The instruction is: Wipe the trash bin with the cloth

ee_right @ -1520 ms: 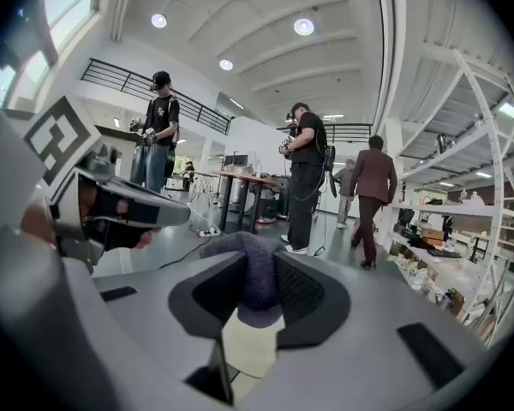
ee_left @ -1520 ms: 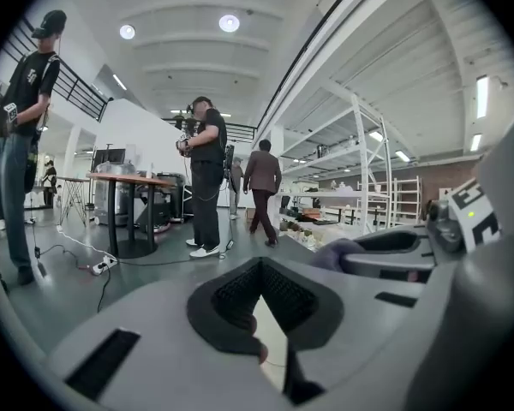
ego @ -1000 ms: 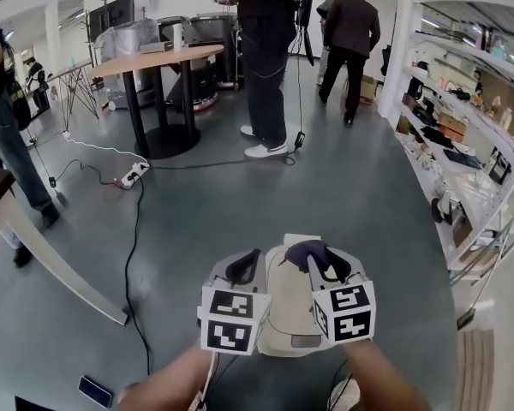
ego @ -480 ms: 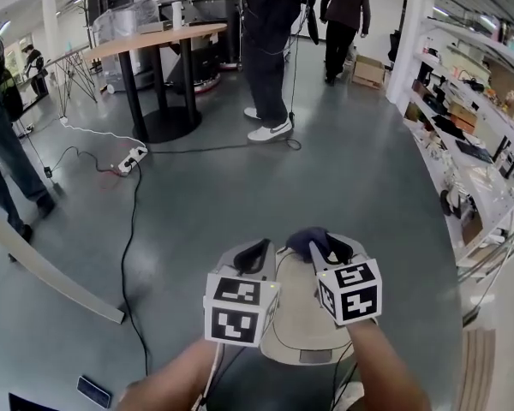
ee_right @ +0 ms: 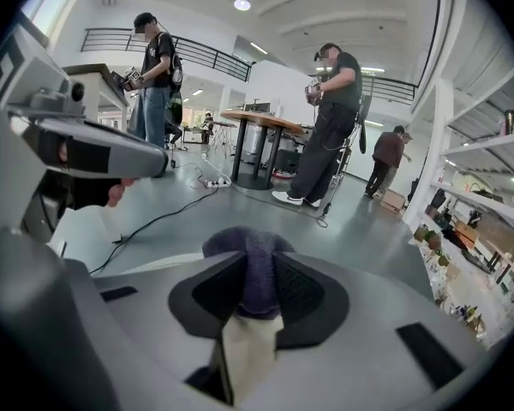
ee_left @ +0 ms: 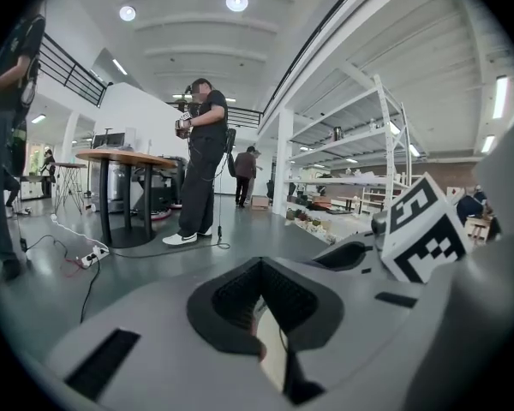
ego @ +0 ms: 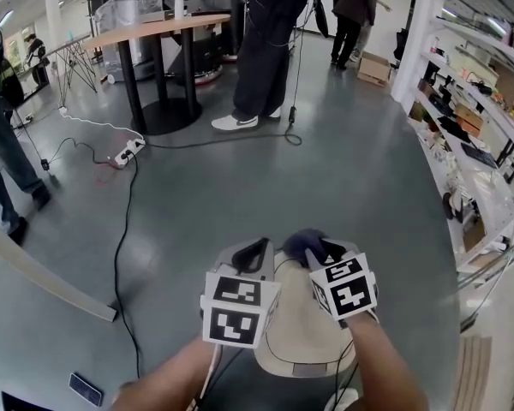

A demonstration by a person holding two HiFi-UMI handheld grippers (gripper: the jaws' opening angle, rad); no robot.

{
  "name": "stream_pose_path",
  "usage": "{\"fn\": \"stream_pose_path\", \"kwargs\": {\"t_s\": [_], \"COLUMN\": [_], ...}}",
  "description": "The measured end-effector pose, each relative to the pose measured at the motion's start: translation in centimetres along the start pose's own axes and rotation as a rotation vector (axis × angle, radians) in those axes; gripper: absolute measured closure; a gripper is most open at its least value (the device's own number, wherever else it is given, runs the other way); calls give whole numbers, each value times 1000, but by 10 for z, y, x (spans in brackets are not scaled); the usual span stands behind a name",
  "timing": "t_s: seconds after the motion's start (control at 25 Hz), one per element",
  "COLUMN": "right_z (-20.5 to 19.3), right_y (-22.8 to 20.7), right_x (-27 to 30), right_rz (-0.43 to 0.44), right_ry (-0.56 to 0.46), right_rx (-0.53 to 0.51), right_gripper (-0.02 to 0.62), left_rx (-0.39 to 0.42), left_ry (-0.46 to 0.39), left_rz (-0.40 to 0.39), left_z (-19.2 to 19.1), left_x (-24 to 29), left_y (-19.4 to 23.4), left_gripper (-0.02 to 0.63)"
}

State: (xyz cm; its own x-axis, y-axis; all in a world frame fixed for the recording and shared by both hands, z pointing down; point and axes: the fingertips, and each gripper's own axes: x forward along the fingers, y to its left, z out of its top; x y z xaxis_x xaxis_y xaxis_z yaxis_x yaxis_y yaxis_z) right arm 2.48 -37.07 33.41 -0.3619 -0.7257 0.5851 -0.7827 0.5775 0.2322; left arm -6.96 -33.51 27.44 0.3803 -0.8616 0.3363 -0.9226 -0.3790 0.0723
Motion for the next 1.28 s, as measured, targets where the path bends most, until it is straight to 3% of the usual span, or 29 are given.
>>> {"fn": "stream_pose_path", "kwargs": {"t_s": [0.24,0.56,1.28], "right_z": [-7,-10,-26], "right_y": [1,-2,-27], "right_x": [8,7,-5], "right_rz": [32,54,-1], "right_ry": [54,70,116], "right_rx": [-65,-77,-79], "right_gripper": [503,503,503], "left_rx": [4,9,53], "left_ry": [14,33,47], "left_rz": [-4,-2,10], "left_z": [-4,-10,-13], "left_x": [10,21,16], "left_y": [-4,-12,-13], "left_gripper": [606,606,606]}}
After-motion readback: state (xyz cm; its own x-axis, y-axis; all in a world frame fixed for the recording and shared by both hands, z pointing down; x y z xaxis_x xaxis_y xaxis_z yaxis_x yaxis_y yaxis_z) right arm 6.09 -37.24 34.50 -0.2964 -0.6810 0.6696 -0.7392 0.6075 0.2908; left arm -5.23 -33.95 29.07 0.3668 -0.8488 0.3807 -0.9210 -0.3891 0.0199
